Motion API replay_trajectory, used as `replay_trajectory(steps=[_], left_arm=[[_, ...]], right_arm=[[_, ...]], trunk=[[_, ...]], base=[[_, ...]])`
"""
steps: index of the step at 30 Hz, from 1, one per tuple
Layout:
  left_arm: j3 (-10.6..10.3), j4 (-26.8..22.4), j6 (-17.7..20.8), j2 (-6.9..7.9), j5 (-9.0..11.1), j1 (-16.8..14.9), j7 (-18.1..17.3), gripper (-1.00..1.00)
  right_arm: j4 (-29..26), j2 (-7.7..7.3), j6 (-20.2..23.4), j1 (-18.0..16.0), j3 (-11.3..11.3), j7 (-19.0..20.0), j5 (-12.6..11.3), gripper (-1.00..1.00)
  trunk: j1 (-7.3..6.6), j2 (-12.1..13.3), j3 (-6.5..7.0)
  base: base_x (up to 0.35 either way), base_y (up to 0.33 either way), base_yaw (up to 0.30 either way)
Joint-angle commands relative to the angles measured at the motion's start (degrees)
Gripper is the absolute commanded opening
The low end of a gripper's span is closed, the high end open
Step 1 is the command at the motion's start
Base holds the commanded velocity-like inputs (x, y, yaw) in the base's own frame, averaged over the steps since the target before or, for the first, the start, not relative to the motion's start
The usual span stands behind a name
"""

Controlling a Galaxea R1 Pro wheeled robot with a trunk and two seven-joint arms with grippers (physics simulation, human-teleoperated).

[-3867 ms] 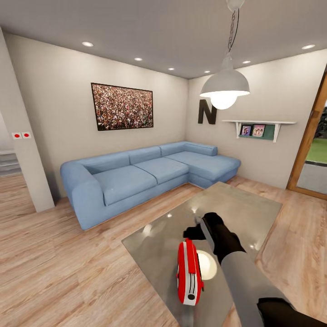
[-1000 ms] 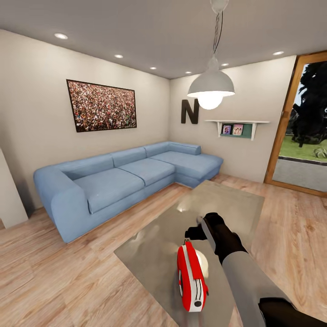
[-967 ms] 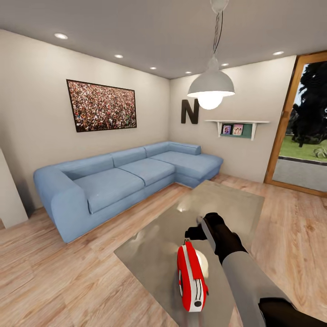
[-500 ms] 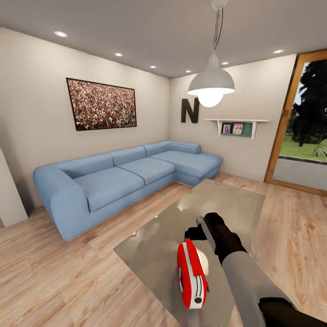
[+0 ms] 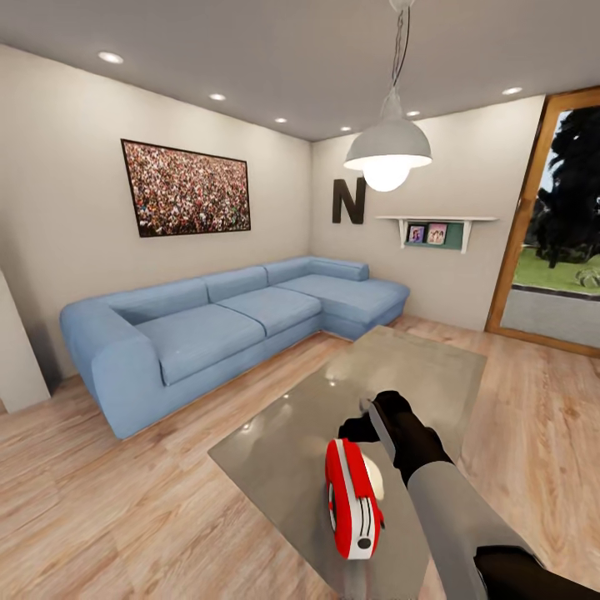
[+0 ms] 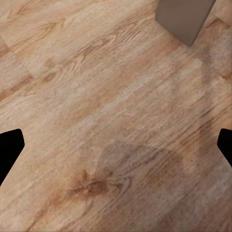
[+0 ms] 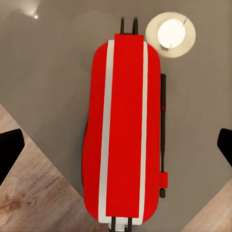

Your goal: Turn on the radio receiver that's on the table in the living room.

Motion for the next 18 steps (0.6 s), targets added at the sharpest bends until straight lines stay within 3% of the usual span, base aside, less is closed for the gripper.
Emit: replay_trajectory(steps=[1,5,18], left_arm=[[0.0,0.0,0.0,0.0,0.0,0.0,0.0,1.0],[0.0,0.0,0.0,0.0,0.0,0.0,0.0,1.0],[0.0,0.0,-0.1,-0.07,-0.1,0.0,-0.3,1.0]], right_arm=[[0.0,0.0,0.0,0.0,0.0,0.0,0.0,1.0],[0.0,0.0,0.0,0.0,0.0,-0.5,0.0,1.0],[0.3,0.0,0.0,0.0,0.0,-0.9,1.3,1.0]], trunk=[[0.23,-0.4,-0.18],[1.11,-2.0,-0.9],[1.11,-2.0,-0.9]], base=[[0.0,0.0,0.0],[0.0,0.0,0.0],[0.0,0.0,0.0]])
